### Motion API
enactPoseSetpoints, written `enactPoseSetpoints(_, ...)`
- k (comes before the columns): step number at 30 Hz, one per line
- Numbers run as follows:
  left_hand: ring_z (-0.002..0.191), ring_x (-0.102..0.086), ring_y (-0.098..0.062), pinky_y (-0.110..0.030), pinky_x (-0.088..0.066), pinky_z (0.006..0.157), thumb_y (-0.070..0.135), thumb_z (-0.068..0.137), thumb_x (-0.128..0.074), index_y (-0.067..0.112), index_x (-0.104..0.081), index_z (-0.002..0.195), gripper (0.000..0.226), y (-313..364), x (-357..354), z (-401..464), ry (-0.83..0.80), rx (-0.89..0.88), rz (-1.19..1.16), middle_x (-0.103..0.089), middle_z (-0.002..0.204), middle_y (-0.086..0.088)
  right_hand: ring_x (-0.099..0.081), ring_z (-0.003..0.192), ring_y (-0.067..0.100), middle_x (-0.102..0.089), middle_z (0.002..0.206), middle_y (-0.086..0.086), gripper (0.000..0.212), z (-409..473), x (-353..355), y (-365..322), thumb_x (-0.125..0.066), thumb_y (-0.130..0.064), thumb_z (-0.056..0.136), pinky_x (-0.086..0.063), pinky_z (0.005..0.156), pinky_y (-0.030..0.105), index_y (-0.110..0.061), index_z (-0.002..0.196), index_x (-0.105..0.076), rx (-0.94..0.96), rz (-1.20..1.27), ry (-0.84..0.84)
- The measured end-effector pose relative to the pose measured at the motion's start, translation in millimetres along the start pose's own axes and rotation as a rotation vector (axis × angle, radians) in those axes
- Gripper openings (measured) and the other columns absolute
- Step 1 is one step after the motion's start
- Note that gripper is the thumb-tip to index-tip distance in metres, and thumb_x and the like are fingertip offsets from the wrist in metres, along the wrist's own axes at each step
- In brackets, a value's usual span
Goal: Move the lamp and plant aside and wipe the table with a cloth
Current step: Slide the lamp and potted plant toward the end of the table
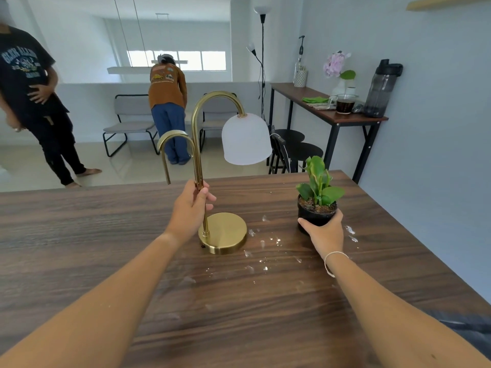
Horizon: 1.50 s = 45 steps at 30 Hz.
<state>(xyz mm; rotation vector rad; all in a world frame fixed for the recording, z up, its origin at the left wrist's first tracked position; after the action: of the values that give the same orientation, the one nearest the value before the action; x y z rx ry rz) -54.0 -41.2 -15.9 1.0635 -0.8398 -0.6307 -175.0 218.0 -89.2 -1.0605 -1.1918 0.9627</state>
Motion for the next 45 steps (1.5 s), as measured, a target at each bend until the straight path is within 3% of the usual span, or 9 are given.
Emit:
enactPoseSetpoints(2,0.090,-0.065,-0.022,-0.030,-0.050,0.077,0.017,0.097,-0.036,0.019,-0.048,0.102,0.013,4.3,-0.8,1.1,0.017,-0.007,-0.007,-0.063,0.088,0.001,-0.048,0.123,0.028,-0.049,0.135,0.008,0.087,3.7,-0.4,0.0,-0.081,-0.022,0.067,-0.039,0.094,0.032,-0.017,0.138,-0.029,0.006,0.005,-0.015)
enactPoseSetpoints(7,0.082,-0.067,-0.019,-0.039,-0.051,0.082,0.015,0.096,-0.039,0.024,-0.051,0.093,0.015,11.9,-8.9,2.3,0.019,-0.011,-0.022,-0.061,0.083,0.001,-0.050,0.121,0.028,-0.052,0.131,0.008,0.083,14.1,-0.4,-4.3,-0.080,-0.021,0.069,-0.039,0.092,0.031,-0.017,0.136,-0.031,0.026,-0.004,-0.051)
enactPoseSetpoints(10,0.084,-0.066,-0.018,-0.039,-0.051,0.081,0.017,0.095,-0.040,0.031,-0.052,0.087,0.020,17.7,-15.6,7.0,-0.018,-0.018,-0.043,-0.061,0.083,0.003,-0.049,0.120,0.029,-0.052,0.131,0.008,0.083,19.2,1.4,-8.2,-0.079,-0.022,0.069,-0.040,0.093,0.035,-0.017,0.136,-0.030,0.040,-0.004,-0.058)
enactPoseSetpoints(18,0.085,-0.067,-0.021,-0.040,-0.050,0.080,0.015,0.095,-0.041,0.029,-0.050,0.083,0.021,56.9,-55.1,52.7,0.041,-0.070,-0.169,-0.059,0.086,0.003,-0.049,0.121,0.029,-0.050,0.133,0.008,0.084,74.3,7.2,-31.4,-0.079,-0.021,0.069,-0.041,0.097,0.036,-0.016,0.136,-0.029,0.072,0.008,-0.088)
enactPoseSetpoints(25,0.086,-0.065,-0.021,-0.029,-0.048,0.072,0.014,0.095,-0.040,0.026,-0.048,0.084,0.019,78.3,-121.1,112.5,0.011,-0.122,-0.226,-0.058,0.085,0.002,-0.048,0.123,0.029,-0.049,0.134,0.008,0.085,131.1,23.7,-33.7,-0.081,-0.023,0.068,-0.041,0.098,0.036,-0.015,0.136,-0.030,0.094,-0.025,-0.060)
enactPoseSetpoints(30,0.102,-0.062,-0.035,-0.008,-0.050,0.060,0.009,0.095,-0.040,0.027,-0.049,0.083,0.023,80.6,-175.3,155.4,-0.002,-0.186,-0.219,-0.056,0.094,-0.010,-0.050,0.120,0.027,-0.052,0.131,0.006,0.080,171.4,34.5,-27.9,-0.079,-0.022,0.070,-0.040,0.092,0.030,-0.016,0.134,-0.033,0.102,-0.032,-0.053)
enactPoseSetpoints(35,0.095,-0.062,-0.027,-0.009,-0.052,0.068,0.009,0.095,-0.040,0.027,-0.048,0.081,0.024,72.0,-225.2,183.8,-0.020,-0.214,-0.237,-0.056,0.088,-0.007,-0.049,0.120,0.024,-0.051,0.129,0.004,0.079,196.9,38.3,-13.3,-0.079,-0.020,0.070,-0.037,0.089,0.025,-0.018,0.133,-0.033,0.079,0.002,-0.055)
enactPoseSetpoints(39,0.088,-0.061,-0.019,-0.028,-0.053,0.088,0.009,0.094,-0.041,0.029,-0.050,0.081,0.026,57.5,-257.6,197.7,-0.043,-0.191,-0.264,-0.056,0.083,0.000,-0.048,0.122,0.023,-0.050,0.131,0.005,0.079,207.3,35.3,1.1,-0.080,-0.019,0.069,-0.035,0.090,0.023,-0.016,0.133,-0.033,0.059,-0.013,-0.073)
enactPoseSetpoints(45,0.083,-0.060,-0.013,-0.024,-0.054,0.083,0.009,0.094,-0.042,0.027,-0.050,0.082,0.024,41.6,-285.8,206.8,-0.038,-0.181,-0.272,-0.055,0.085,-0.002,-0.049,0.121,0.022,-0.051,0.131,0.005,0.078,216.2,35.7,15.9,-0.080,-0.020,0.070,-0.036,0.089,0.021,-0.016,0.132,-0.034,0.037,-0.016,-0.058)
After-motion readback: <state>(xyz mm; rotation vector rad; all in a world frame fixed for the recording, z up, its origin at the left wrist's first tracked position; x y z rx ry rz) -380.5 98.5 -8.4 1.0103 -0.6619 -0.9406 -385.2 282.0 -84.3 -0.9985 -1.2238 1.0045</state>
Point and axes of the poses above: each hand's wrist, its own z-axis towards the middle knuckle, its own x-axis out of the back of the hand, y = z × x, the point moved 2 cm from there along z, towards the middle knuckle
